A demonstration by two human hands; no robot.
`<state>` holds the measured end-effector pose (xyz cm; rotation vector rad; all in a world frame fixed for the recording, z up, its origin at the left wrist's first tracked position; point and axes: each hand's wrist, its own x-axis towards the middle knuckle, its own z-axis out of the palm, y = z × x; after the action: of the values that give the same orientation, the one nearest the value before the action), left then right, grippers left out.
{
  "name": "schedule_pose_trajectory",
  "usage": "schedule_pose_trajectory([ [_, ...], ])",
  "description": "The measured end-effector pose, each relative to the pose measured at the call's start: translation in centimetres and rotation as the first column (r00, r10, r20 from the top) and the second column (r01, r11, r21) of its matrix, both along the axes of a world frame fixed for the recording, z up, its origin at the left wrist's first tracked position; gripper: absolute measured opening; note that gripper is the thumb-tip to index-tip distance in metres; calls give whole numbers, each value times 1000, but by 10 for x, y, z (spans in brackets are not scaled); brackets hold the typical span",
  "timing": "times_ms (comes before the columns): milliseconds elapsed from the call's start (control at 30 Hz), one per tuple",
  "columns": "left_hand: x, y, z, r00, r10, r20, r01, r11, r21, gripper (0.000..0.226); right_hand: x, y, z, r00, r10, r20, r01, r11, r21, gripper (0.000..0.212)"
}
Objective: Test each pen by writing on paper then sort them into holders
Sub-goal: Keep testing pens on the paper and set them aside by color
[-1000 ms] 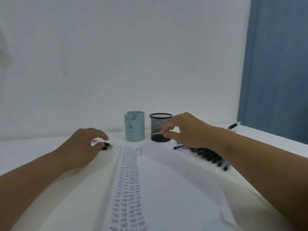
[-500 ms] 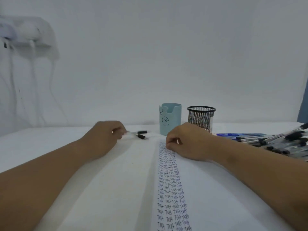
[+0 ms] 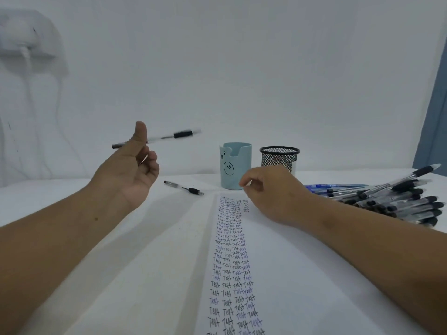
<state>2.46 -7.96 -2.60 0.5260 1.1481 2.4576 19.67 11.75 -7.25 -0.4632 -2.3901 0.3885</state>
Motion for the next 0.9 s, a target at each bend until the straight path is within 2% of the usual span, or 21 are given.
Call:
schedule_pose_trajectory([
  [100, 2, 5, 1, 1000, -2, 29, 2, 1000, 20, 35, 1, -2, 1, 988, 5, 152, -9, 1000, 24, 17],
  [167, 4, 9, 0, 994, -44, 96, 40, 998, 45, 33, 1, -2, 2, 984, 17, 178, -23, 999, 30, 18],
  [267, 15, 12, 0, 975, -156, 158, 134, 981, 140, 33, 2, -2, 2, 983, 26, 181, -30, 999, 21, 15],
  [433, 34, 9, -2, 941, -284, 186, 232, 937, 260, 56, 2, -3, 2, 979, 29, 200, -35, 999, 28, 12],
  [567, 42, 8, -6, 937, -312, 158, 265, 929, 258, 32, 2, -2, 1, 979, 39, 199, -50, 998, 49, 11],
  [633, 42, 8, -7, 933, -322, 161, 269, 920, 284, 35, 2, -2, 1, 991, 66, 119, -72, 996, 48, 11],
  [667, 42, 9, -7, 935, -324, 145, 278, 923, 267, 40, 2, -2, 2, 994, 102, 39, -104, 993, 47, 17],
  [733, 42, 10, -9, 946, -320, 57, 312, 943, 114, 43, 3, -6, 7, 972, 196, -127, -183, 977, 104, 28],
  [767, 43, 10, -10, 944, -329, 12, 329, 944, 33, 42, 3, -10, 10, 960, 224, -166, -198, 967, 161, 23],
  [800, 44, 11, -12, 935, -355, -17, 354, 935, -15, 41, 4, -13, 13, 958, 240, -159, -204, 955, 214, 20],
  [867, 47, 12, -14, 907, -419, -36, 417, 908, -46, 40, 5, -18, 15, 980, 188, -62, -160, 939, 305, 44],
  [900, 50, 13, -14, 897, -440, -49, 437, 898, -62, 40, 4, -18, 14, 988, 153, -14, -139, 929, 343, 45],
])
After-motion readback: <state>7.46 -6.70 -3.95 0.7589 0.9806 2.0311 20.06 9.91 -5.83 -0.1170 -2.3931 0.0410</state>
